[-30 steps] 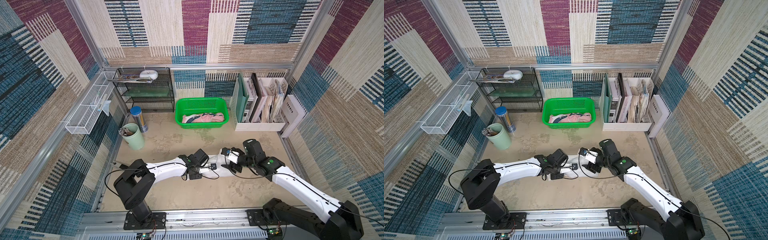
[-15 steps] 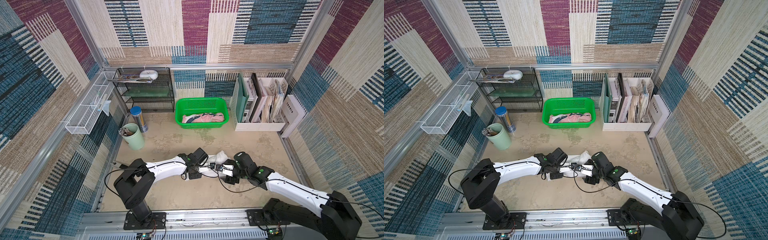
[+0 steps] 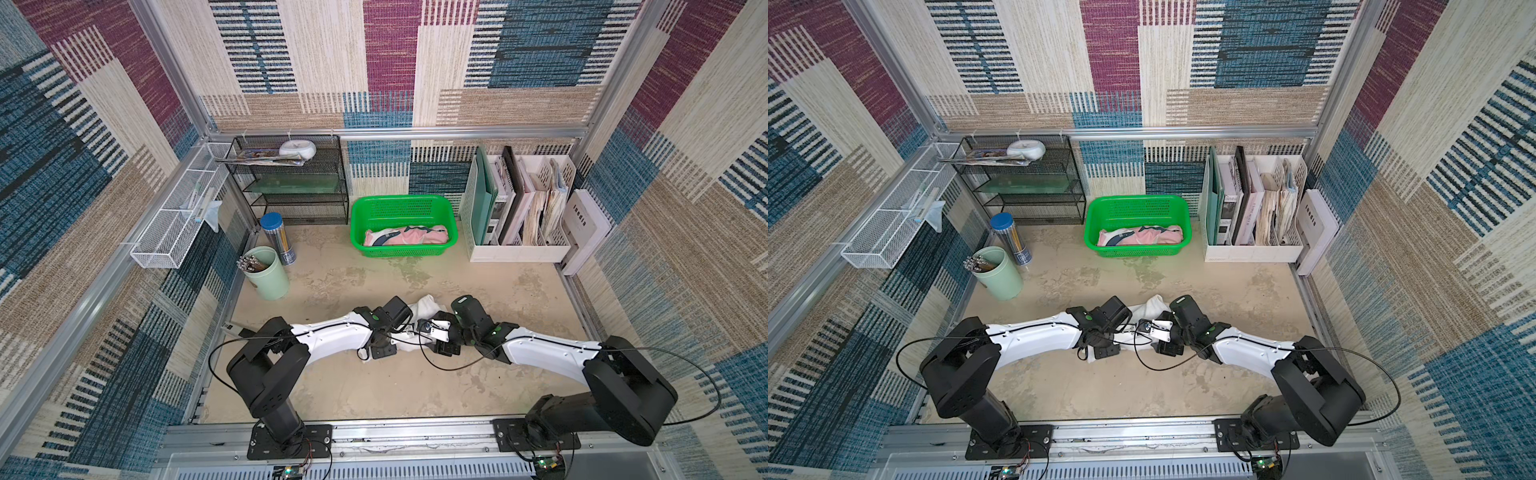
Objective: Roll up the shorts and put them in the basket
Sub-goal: Pick up the shorts from the center of the board, then place the shorts in the bin.
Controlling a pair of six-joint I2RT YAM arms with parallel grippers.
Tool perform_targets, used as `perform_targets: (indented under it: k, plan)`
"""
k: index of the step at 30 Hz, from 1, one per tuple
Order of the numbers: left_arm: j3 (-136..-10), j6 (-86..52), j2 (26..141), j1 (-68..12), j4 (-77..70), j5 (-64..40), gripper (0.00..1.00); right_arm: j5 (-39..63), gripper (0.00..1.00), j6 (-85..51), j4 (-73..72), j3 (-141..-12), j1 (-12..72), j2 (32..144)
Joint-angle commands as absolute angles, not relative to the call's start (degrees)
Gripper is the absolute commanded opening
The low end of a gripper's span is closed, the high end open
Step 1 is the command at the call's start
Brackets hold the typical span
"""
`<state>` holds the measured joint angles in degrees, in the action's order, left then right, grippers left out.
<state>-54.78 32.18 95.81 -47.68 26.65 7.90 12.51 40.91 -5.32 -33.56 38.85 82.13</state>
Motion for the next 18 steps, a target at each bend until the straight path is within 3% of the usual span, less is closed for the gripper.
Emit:
perform_targets:
  k: [1, 2, 3, 10, 13, 18]
  plan:
    - [-54.71, 35.82, 95.48, -48.34, 24.78, 1.92, 0.01, 8.24, 0.40, 38.84, 5.65, -35.34, 37.83, 85.79]
    - [-54.90, 35.77, 95.53, -48.25, 24.94, 2.10, 0.00, 8.46, 0.14, 38.37, 6.19, -36.04, 37.54, 86.56]
    - [-55.12, 35.68, 95.39, -48.06, 25.13, 2.18, 0.00, 8.59, 0.01, 38.15, 6.32, -36.49, 37.48, 86.95]
    - [-61.33, 35.30, 91.21, -42.27, 22.15, 6.10, 0.00, 9.66, 0.00, 36.00, 6.52, -42.77, 34.06, 82.06]
    - [-70.19, 36.94, 90.61, -36.92, 19.12, 7.81, 0.00, 9.75, 0.00, 37.38, 7.33, -51.93, 31.71, 80.77]
    - [-90.16, 42.41, 96.75, -31.24, 11.77, 7.84, 0.00, 7.14, 0.00, 42.65, 8.77, -72.99, 28.23, 88.36]
